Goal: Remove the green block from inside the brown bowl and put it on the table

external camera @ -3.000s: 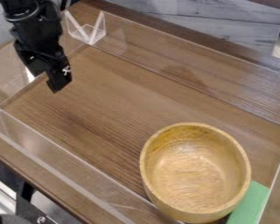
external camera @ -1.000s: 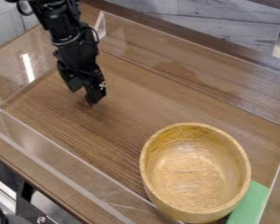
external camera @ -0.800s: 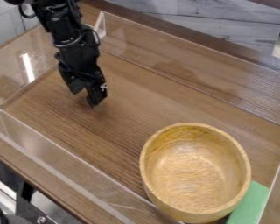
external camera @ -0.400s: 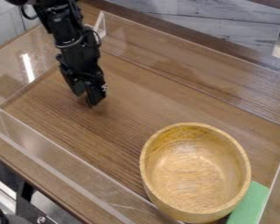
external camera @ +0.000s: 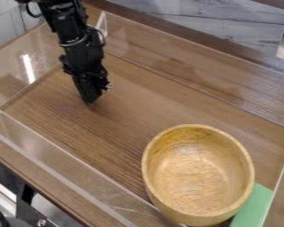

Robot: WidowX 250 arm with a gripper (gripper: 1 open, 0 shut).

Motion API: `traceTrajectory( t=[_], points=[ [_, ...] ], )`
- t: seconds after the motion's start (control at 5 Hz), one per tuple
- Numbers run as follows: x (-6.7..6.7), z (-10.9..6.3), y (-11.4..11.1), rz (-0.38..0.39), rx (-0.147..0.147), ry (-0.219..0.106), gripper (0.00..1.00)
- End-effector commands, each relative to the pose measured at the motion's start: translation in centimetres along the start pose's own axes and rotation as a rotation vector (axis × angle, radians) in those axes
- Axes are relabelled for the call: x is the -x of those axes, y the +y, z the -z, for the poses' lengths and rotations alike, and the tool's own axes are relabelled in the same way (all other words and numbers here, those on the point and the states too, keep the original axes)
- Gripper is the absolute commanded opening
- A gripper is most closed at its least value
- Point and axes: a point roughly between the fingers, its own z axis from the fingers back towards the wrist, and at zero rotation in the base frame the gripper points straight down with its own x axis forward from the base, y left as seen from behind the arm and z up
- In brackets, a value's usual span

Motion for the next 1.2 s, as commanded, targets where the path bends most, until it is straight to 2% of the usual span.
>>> traceTrajectory(
  t=[0.0,1.0],
  points=[
    [-1.15,-1.28,0.3,0.007,-0.018,-0.023,0.0],
    [-1.53,-1.25,-0.25,-0.024,0.042,0.056,0.0]
  ],
)
